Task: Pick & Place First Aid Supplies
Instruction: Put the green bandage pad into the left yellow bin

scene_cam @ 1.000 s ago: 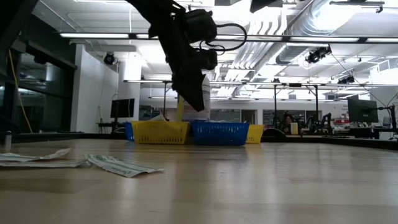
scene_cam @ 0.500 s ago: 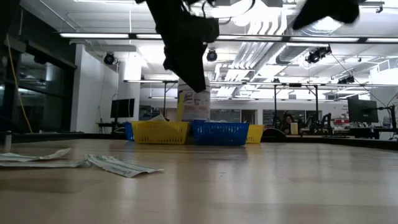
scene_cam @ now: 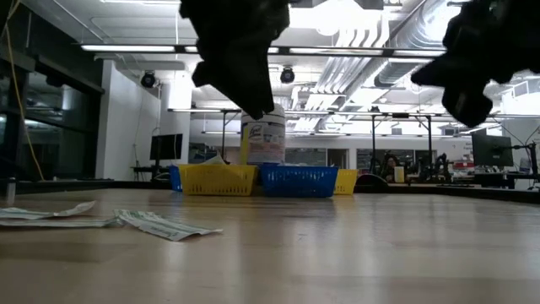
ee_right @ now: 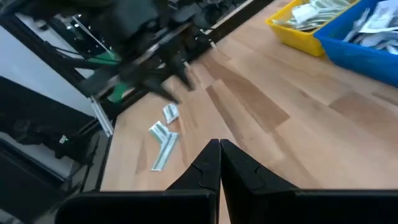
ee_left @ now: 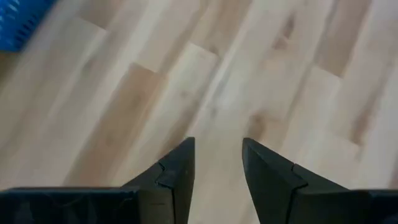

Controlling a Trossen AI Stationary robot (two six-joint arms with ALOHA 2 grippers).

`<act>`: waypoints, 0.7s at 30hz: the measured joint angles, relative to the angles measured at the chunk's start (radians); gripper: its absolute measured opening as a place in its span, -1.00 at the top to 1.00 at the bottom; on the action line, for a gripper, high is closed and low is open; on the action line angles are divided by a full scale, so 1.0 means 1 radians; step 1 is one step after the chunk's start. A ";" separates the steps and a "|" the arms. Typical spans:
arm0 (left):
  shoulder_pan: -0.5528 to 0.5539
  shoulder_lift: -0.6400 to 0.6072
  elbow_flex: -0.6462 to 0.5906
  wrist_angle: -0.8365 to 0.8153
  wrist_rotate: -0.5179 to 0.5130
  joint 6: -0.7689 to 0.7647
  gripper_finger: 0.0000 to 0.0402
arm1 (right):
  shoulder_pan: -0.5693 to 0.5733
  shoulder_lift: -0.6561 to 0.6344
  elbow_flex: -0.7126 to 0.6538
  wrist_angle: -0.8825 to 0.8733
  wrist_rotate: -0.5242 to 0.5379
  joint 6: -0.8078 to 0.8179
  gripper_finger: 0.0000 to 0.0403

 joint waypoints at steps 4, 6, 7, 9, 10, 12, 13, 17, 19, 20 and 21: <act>-0.051 0.001 0.001 0.044 -0.039 -0.067 0.34 | -0.075 -0.074 -0.107 0.100 -0.098 -0.050 1.00; -0.067 0.001 0.000 0.046 -0.068 -0.104 0.34 | -0.116 -0.117 -0.150 0.145 -0.163 -0.081 1.00; -0.072 0.001 0.000 0.046 -0.083 -0.119 0.34 | -0.134 -0.137 -0.165 0.152 -0.192 -0.091 1.00; -0.080 0.001 0.000 0.046 -0.098 -0.142 0.34 | -0.163 -0.186 -0.194 0.147 -0.247 -0.113 1.00; -0.082 0.001 0.000 0.046 -0.098 -0.153 0.34 | -0.174 -0.209 -0.205 0.146 -0.264 -0.126 1.00; -0.082 0.001 0.000 0.047 -0.098 -0.164 0.34 | -0.184 -0.258 -0.205 0.103 -0.274 -0.158 1.00; -0.081 0.001 0.000 0.049 -0.097 -0.171 0.34 | -0.186 -0.288 -0.204 0.070 -0.278 -0.176 1.00; -0.080 0.001 0.000 0.050 -0.097 -0.189 0.34 | -0.189 -0.409 -0.207 -0.092 -0.274 -0.210 1.00; -0.080 0.001 0.000 0.056 -0.098 -0.197 0.34 | -0.189 -0.484 -0.207 -0.202 -0.259 -0.220 1.00; -0.080 0.001 0.000 0.055 -0.098 -0.205 0.34 | -0.189 -0.524 -0.205 -0.239 -0.262 -0.227 1.00; -0.080 0.001 0.000 0.056 -0.098 -0.212 0.34 | -0.189 -0.557 -0.204 -0.242 -0.270 -0.251 1.00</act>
